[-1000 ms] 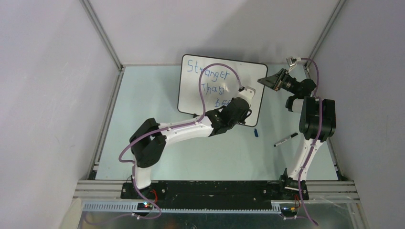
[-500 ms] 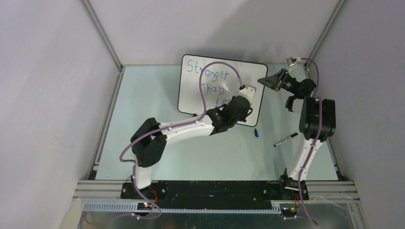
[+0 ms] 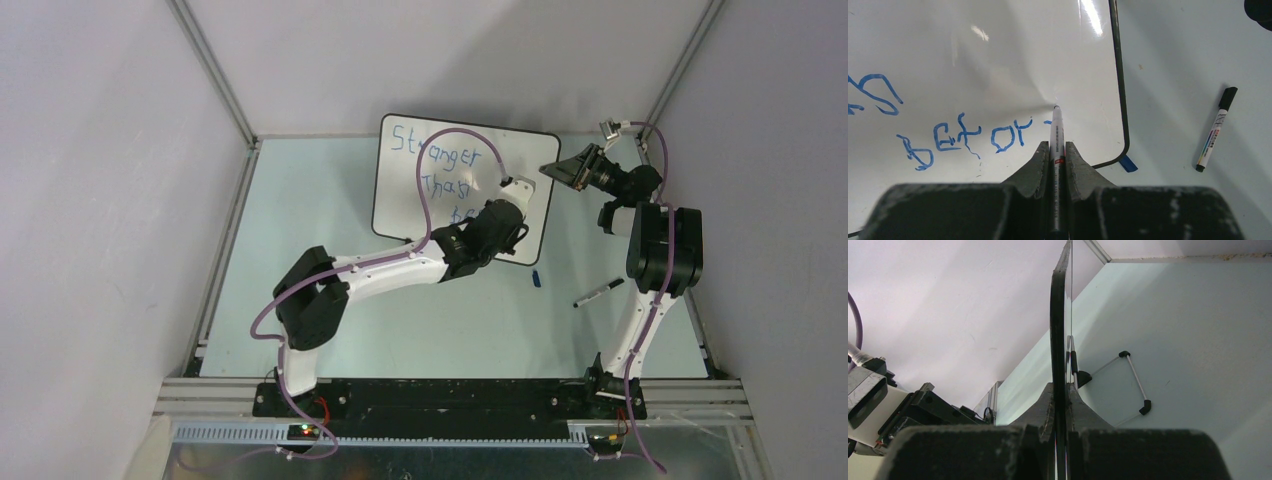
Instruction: Write a sentence on the whiteboard
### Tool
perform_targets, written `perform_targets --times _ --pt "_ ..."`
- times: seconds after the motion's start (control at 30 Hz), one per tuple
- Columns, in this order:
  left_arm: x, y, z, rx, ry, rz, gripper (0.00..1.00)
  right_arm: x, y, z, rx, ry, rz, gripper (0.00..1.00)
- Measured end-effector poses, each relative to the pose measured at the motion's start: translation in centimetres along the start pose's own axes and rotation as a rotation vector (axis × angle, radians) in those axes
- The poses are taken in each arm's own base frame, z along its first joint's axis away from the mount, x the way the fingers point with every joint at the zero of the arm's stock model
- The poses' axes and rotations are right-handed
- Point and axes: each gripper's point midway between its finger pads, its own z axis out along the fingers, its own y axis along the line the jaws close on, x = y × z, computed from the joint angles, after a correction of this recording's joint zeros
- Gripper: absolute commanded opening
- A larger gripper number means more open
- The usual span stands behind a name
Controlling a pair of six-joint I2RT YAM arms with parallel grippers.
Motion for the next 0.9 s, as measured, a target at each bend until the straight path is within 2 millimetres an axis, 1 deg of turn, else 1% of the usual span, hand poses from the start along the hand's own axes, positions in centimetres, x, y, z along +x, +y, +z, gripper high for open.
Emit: perform_targets --times 0.43,0.9 --pt "-0.06 0.32 0.03 -0.016 -0.004 0.001 0.0 0.0 0.0 0.0 0.0 0.0 0.0 0.0" --pt "0.3 0.87 0.01 -0.038 -0.001 0.011 0.0 0.01 -0.02 0.0 0.0 0.0 -0.005 0.0"
